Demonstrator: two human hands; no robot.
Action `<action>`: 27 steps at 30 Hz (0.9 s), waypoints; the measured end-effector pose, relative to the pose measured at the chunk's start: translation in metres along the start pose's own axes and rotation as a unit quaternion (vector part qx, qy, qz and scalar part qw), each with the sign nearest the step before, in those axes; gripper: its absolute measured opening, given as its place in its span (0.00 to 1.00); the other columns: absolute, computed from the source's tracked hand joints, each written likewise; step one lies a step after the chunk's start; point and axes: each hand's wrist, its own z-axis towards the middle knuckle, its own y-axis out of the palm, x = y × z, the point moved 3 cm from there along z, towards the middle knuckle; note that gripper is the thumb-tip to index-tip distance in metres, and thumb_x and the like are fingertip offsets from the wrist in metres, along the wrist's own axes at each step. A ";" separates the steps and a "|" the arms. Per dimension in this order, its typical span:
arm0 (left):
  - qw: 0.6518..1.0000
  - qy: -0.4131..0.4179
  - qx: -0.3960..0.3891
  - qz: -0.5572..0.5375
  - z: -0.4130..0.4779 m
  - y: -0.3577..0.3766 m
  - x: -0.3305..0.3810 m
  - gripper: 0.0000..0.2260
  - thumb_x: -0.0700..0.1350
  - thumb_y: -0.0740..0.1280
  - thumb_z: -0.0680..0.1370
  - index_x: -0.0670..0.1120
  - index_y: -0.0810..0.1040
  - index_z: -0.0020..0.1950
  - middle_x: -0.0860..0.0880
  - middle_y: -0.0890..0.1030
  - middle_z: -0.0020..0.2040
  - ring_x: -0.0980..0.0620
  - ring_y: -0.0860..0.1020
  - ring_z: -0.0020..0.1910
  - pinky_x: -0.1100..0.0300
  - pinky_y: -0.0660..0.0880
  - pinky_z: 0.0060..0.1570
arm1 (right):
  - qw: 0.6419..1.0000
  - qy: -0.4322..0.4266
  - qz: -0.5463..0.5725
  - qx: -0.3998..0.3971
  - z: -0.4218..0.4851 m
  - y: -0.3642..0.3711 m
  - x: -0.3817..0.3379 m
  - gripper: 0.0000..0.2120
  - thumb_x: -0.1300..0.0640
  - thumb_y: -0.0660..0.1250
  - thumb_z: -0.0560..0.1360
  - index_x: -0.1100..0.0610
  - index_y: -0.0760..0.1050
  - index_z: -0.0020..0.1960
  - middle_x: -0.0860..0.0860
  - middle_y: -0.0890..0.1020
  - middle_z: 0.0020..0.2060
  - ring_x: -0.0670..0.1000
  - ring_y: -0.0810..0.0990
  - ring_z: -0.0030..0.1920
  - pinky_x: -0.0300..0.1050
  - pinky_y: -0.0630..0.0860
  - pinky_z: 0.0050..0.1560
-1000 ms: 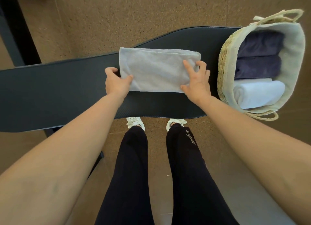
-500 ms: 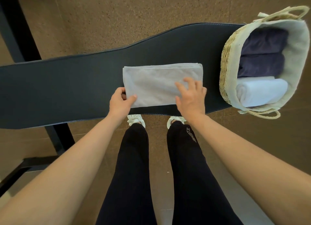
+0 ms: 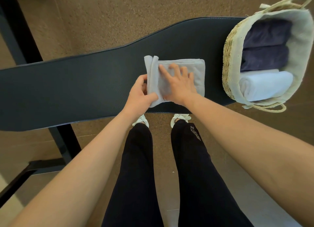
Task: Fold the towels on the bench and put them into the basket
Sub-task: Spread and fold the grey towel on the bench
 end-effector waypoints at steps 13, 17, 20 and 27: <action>0.998 0.032 -0.032 0.048 0.009 0.075 0.023 0.28 0.40 0.74 0.77 0.50 0.69 0.74 0.49 0.77 0.45 0.54 0.78 0.43 0.67 0.78 0.41 | 0.727 0.095 0.678 -0.047 -0.047 -0.046 0.048 0.19 0.53 0.70 0.80 0.52 0.75 0.69 0.52 0.82 0.60 0.54 0.83 0.59 0.52 0.84 0.55; 0.997 0.014 -0.056 0.060 0.014 0.084 0.019 0.28 0.40 0.73 0.77 0.50 0.69 0.76 0.48 0.82 0.48 0.53 0.81 0.48 0.66 0.78 0.48 | 0.813 0.106 0.572 0.034 -0.053 -0.031 0.061 0.26 0.63 0.72 0.77 0.50 0.72 0.72 0.48 0.80 0.60 0.49 0.80 0.60 0.48 0.83 0.57; 0.981 0.074 0.016 0.178 0.020 0.073 0.014 0.25 0.42 0.73 0.76 0.51 0.75 0.72 0.51 0.79 0.54 0.55 0.76 0.52 0.60 0.77 0.50 | 0.824 0.117 0.550 0.073 -0.052 -0.022 0.075 0.24 0.64 0.70 0.78 0.51 0.73 0.71 0.48 0.80 0.58 0.48 0.80 0.58 0.50 0.84 0.56; 0.815 0.235 0.043 0.528 0.040 0.068 0.008 0.31 0.57 0.76 0.73 0.57 0.71 0.75 0.47 0.66 0.75 0.41 0.65 0.70 0.45 0.70 0.66 | 0.859 0.139 0.478 0.121 -0.049 -0.005 0.103 0.24 0.63 0.67 0.79 0.51 0.70 0.74 0.47 0.79 0.59 0.49 0.79 0.59 0.52 0.82 0.60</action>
